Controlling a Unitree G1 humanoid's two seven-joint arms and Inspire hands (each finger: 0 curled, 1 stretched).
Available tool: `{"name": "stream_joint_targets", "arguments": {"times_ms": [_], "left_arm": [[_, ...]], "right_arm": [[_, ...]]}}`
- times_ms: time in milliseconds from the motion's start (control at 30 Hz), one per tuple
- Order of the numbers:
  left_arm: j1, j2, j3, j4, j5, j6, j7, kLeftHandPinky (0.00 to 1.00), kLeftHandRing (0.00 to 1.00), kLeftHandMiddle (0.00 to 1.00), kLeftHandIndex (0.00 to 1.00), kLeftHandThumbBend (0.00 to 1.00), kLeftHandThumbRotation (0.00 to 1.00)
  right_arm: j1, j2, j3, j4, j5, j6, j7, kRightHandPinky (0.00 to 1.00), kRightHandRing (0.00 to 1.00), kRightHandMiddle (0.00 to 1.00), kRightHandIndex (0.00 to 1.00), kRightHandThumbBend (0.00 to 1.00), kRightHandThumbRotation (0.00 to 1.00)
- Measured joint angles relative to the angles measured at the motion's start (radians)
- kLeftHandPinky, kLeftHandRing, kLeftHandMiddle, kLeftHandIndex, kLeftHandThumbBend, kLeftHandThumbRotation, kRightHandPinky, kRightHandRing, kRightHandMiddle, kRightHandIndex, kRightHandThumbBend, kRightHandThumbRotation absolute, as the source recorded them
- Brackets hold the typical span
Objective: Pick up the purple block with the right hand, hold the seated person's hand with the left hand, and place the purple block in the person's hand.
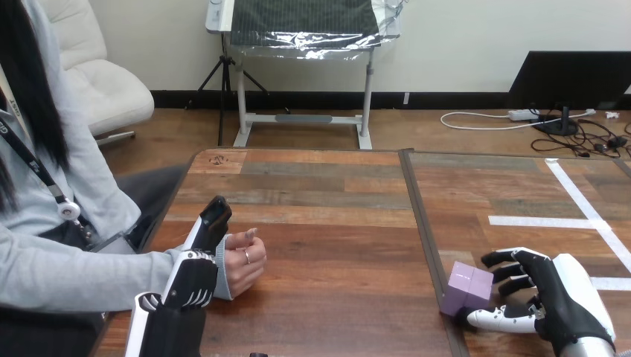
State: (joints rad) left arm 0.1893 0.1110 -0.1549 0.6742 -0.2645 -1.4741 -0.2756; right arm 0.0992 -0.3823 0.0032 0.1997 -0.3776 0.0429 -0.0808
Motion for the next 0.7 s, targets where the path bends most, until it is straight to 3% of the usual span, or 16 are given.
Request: {"name": "stream_joint_targets", "arguments": {"times_ms": [300, 700], "left_arm": [[0.000, -0.001, -0.001, -0.003, 0.000, 0.001, 0.000, 0.98, 0.97, 0.97, 0.93, 1.00, 0.61], [0.001, -0.002, -0.003, -0.003, -0.003, 0.001, 0.000, 0.98, 0.97, 0.97, 0.93, 1.00, 0.61]], "right_arm": [[-0.047, -0.010, 0.000, 0.099, -0.005, -0.048, -0.034, 0.43, 0.49, 0.53, 0.53, 0.85, 0.00], [-0.118, -0.018, 0.002, 0.194, -0.014, -0.057, -0.035, 0.42, 0.50, 0.54, 0.51, 0.83, 0.00]]}}
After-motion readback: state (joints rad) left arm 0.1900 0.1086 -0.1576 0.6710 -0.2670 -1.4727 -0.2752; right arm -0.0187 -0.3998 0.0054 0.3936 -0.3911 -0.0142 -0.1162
